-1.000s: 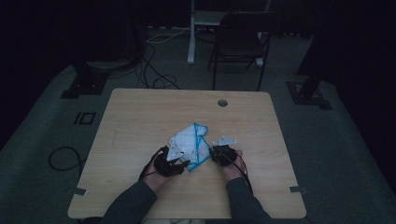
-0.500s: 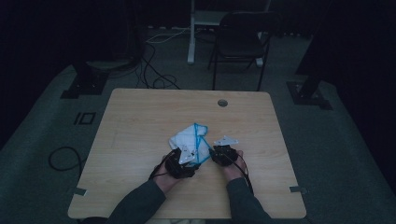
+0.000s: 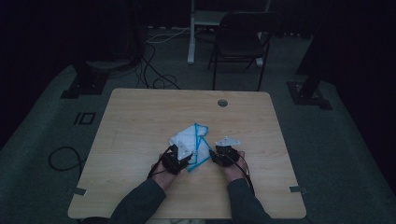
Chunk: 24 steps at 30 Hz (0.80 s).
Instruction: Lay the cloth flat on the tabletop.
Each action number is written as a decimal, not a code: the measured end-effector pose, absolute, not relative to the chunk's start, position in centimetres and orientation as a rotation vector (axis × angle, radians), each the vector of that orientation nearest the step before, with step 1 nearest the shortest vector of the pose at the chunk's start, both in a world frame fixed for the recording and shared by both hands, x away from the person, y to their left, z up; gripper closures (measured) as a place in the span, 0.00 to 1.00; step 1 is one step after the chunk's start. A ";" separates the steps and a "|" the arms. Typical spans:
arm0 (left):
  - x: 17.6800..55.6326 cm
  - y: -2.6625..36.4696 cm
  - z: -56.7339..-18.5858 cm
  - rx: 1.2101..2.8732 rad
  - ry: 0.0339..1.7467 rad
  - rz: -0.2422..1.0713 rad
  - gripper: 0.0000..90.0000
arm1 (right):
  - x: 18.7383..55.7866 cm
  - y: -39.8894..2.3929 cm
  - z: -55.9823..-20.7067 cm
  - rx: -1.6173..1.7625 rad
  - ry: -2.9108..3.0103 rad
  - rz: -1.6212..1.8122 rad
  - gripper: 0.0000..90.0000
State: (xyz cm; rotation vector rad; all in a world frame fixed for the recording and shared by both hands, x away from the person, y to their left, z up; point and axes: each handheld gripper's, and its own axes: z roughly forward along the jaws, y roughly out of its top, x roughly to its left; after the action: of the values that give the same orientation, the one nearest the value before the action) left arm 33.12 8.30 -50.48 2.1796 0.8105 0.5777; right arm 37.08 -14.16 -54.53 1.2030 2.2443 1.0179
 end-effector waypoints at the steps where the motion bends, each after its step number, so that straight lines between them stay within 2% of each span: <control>1: 33.2 8.7 -50.3 2.165 0.824 0.580 0.99 | 37.0 -14.2 -54.5 1.205 2.246 1.019 0.69; 5: 33.2 9.5 -49.9 2.151 0.837 0.576 1.00 | 36.8 -14.1 -54.5 1.191 2.255 1.016 0.68; 14: 32.1 7.8 -50.9 2.186 0.693 0.480 0.70 | 36.8 -14.2 -54.5 1.196 2.259 1.022 0.67; 19: 31.9 7.0 -51.3 2.225 0.653 0.484 0.62 | 36.8 -14.2 -54.5 1.197 2.260 1.028 0.67; 22: 32.0 6.6 -51.8 2.264 0.674 0.520 0.65 | 36.8 -14.2 -54.5 1.197 2.259 1.028 0.67; 24: 32.0 6.6 -51.8 2.274 0.683 0.522 0.78 | 36.8 -14.2 -54.5 1.196 2.259 1.026 0.67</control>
State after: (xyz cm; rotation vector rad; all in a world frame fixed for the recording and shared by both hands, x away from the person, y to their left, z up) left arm 32.01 6.58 -51.85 2.2736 0.6829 0.5216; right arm 36.81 -14.22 -54.53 1.1956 2.2588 1.0265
